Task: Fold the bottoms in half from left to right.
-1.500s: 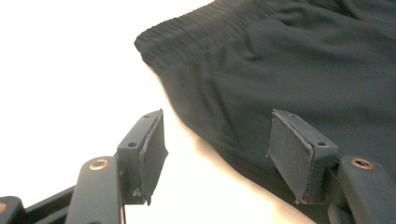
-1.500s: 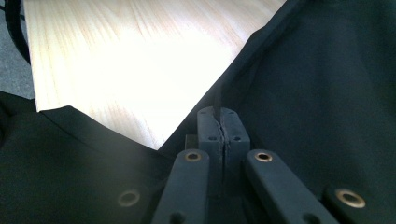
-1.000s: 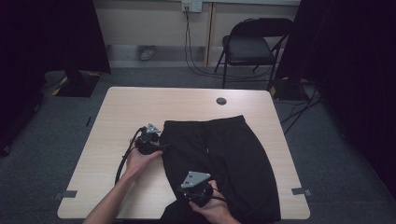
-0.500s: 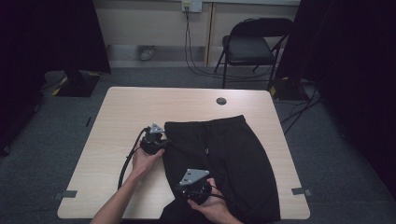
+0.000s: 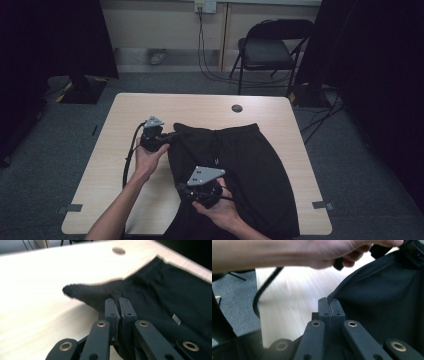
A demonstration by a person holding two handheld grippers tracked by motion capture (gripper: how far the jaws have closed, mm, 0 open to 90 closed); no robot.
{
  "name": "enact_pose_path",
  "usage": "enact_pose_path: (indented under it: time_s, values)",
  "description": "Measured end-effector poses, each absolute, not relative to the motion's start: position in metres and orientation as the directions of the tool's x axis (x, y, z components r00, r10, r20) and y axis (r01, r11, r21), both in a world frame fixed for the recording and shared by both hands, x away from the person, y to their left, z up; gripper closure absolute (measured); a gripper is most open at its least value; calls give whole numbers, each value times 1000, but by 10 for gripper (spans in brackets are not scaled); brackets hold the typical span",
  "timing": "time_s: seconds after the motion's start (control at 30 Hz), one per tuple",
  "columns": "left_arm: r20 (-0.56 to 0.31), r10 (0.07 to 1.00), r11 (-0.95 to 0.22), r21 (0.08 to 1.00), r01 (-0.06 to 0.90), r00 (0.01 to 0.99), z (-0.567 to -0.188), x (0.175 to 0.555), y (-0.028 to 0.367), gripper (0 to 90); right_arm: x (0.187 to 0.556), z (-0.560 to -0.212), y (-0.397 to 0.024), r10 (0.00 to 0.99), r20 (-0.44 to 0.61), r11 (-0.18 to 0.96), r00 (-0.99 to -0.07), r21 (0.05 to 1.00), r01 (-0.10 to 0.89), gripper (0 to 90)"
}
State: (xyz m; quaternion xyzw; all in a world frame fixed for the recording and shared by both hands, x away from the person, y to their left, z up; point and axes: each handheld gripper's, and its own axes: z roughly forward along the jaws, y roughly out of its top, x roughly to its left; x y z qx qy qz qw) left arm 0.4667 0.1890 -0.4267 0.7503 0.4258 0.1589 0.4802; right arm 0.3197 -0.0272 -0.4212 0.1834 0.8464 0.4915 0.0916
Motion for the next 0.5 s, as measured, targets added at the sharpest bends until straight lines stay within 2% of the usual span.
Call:
enact_pose_path:
  time_s: [0.3, 0.5]
  values:
    - [-179, 808, -119, 883, 453, 561, -395, 466, 208, 869, 325, -376, -9, 373, -9, 397, -928, 906, 151, 893]
    - [-140, 814, -109, 917, 384, 563, -356, 461, 223, 871, 328, -346, 2, 345, 6, 334, -939, 934, 128, 893]
